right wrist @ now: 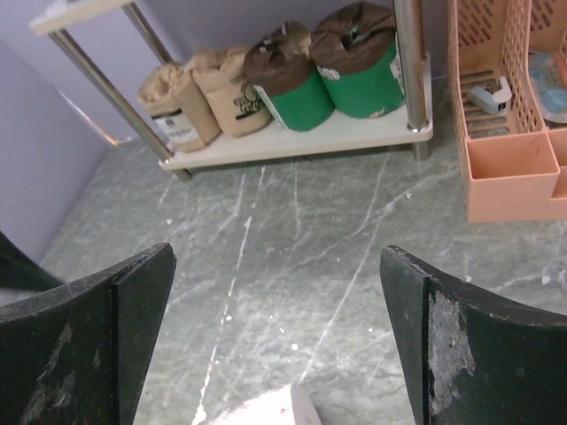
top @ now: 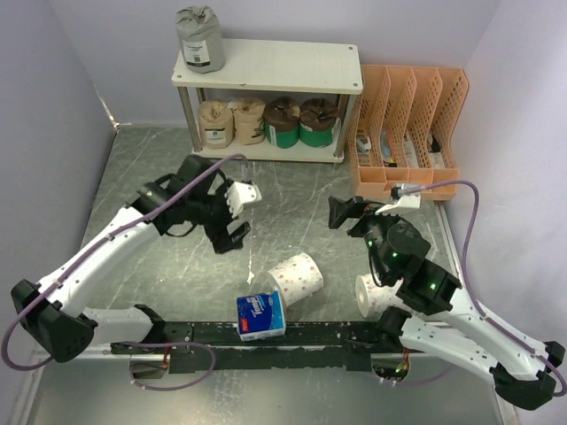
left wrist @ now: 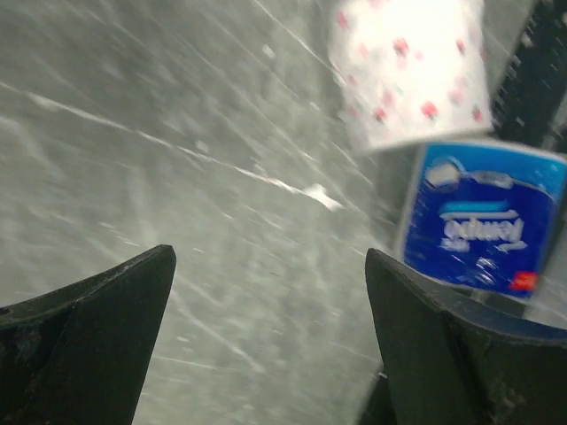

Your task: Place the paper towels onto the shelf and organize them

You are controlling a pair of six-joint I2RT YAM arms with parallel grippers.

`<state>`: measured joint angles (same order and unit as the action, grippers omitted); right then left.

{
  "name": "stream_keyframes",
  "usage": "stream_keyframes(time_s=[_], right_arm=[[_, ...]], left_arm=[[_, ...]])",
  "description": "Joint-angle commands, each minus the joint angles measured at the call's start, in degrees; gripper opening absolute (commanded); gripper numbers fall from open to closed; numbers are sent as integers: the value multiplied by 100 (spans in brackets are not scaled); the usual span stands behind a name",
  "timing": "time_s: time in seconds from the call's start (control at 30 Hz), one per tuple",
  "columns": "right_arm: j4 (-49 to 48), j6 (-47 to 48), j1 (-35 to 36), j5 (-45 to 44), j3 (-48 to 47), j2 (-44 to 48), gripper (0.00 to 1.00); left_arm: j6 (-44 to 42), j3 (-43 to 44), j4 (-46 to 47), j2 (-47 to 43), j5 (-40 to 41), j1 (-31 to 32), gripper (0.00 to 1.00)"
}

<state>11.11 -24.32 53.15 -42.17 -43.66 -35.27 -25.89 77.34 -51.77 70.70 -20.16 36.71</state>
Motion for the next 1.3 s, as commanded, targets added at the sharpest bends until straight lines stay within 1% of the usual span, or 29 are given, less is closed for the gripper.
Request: stream_keyframes(time_s=[0.0, 0.07, 0.1, 0.17, 0.2, 0.23, 0.3, 0.33, 0.43, 0.53, 0.57, 0.63, 0.67, 0.73, 0.8, 0.83, 0.87, 0.93, 1.0, 1.03, 1.13, 1.27], right_arm=[[142, -302, -35, -286, -360, -30, 100], [158, -405, -34, -330, -373, -25, 100], [136, -444, -37, -341, -346, -11, 100], [83, -507, -37, -344, -288, 39, 100], [68, -526, -36, -345, -274, 52, 100], [90, -549, -36, -355, -293, 40, 100], [202, -601, -32, -402, -353, 18, 100], [254, -608, -37, -424, -376, 15, 100], [286, -615, -35, -492, -365, 61, 100], [311, -672, -34, -535, -281, 140, 100], [319, -704, -35, -537, -243, 170, 100], [334, -732, -36, -532, -174, 208, 100], [343, -734, -40, -529, -144, 218, 100], [385, -728, -34, -524, -149, 215, 100], [418, -700, -38, -535, -166, 217, 100], [426, -687, -37, -549, -169, 225, 100], [420, -670, -37, -549, -151, 230, 100], [366, -633, -38, -550, -108, 257, 100], [289, -609, -32, -531, -54, 246, 100], [255, -599, -31, -535, -31, 225, 100], [208, -606, -40, -504, -35, 97, 100], [128, -627, -33, -482, -56, -70, 100]], left_arm=[[1026, -763, 644, -494, -875, -46, 100], [1526, -1401, 1716, -842, -809, -41, 99], [1660, -1877, 2452, -987, -809, -45, 100], [1744, -2458, 3380, -1177, -674, -37, 100], [1640, -2657, 3694, -1183, -584, -17, 99], [1359, -2777, 3854, -1114, -491, 19, 100], [740, -2917, 3957, -925, -510, 92, 99], [334, -2970, 3922, -846, -658, 121, 99], [-928, -2926, 3326, -576, -1331, 216, 97], [-1949, -2700, 2413, -413, -2021, 260, 96], [-2399, -2525, 1905, -349, -2267, 260, 94], [-3589, -2096, 446, -208, -2793, 208, 93], [-3881, -1896, -75, -131, -2937, 156, 94], [-4025, -1530, -768, -21, -3169, 7, 95], [-4640, -1294, -1737, 59, -3442, -133, 95], [-5028, -1325, -2204, 11, -3540, -170, 96], [-5456, -1522, -2471, -123, -3597, -172, 100], [-6069, -1992, -2508, -595, -3644, -176, 99], [-6138, -2370, -2184, -944, -3593, -150, 100], [-6197, -2422, -2138, -922, -3569, -147, 99], [-6161, -2591, -1788, -950, -3501, -136, 97], [-5723, -2703, -955, -831, -2863, 22, 94]])
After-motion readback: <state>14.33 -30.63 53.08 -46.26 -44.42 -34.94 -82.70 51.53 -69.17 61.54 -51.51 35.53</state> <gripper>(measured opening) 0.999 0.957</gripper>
